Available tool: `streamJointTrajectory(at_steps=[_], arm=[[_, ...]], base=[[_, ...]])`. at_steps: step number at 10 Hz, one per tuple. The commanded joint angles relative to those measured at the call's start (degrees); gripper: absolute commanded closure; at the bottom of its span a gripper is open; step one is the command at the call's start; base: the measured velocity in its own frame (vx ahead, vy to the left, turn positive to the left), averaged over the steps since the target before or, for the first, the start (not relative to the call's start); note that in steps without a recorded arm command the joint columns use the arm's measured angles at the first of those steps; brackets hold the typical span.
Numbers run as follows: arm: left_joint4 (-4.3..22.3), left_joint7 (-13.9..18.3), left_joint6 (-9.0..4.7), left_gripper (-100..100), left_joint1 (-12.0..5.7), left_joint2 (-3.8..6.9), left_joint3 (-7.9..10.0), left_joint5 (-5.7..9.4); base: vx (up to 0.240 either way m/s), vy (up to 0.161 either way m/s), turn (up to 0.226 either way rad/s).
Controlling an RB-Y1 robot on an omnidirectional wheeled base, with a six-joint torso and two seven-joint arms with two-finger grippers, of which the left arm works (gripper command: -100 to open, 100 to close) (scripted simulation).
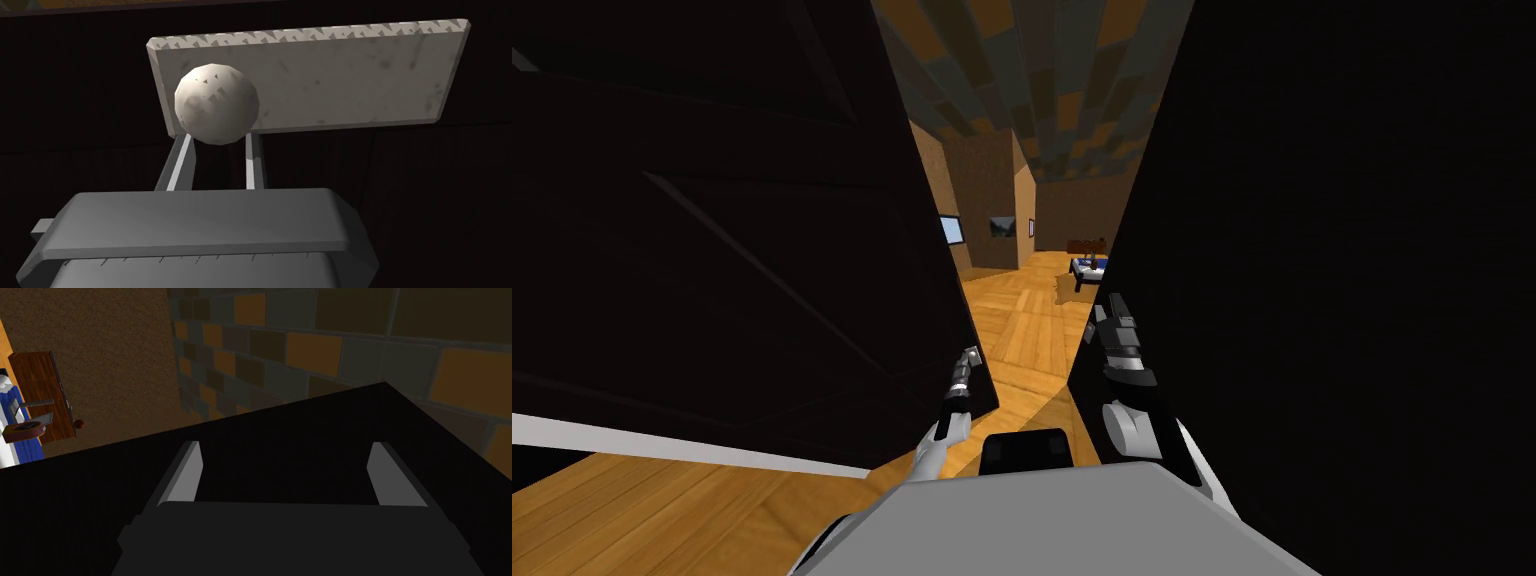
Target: Push the door open
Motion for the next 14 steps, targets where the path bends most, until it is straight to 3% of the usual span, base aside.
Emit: streamJointTrajectory(at_steps=[1, 2, 4, 6, 10, 11, 12, 14], arm=[[0.18, -0.73, -0.63, 100, 0.02, 0.54, 0.56, 0.74], [0.75, -1.46, -0.48, -100, -0.67, 0.22, 0.64, 0.75], [0.68, -2.08, -0.34, -100, -0.82, -0.40, 0.76, 0.90], [0.52, -3.35, -0.05, -100, -1.15, -2.85, 1.02, 1.19], [0.40, -4.39, 0.18, -100, -1.41, -6.64, 1.24, 1.44], [0.13, -4.06, 0.10, -100, -0.86, -6.01, 1.06, 1.32], [0.31, -4.10, -0.15, -100, -0.90, -4.30, 1.18, 1.40], [0.39, -4.09, -0.28, -100, -0.92, -3.03, 1.32, 1.50]], base=[[0.201, 0.020, 0.258], [-0.002, -0.021, 0.233], [-0.183, -0.052, 0.046], [-0.208, -0.084, 0.135], [-0.110, -0.101, 0.055], [-0.024, -0.050, 0.007], [0.092, 0.061, -0.007], [0.181, 0.097, -0.026]])
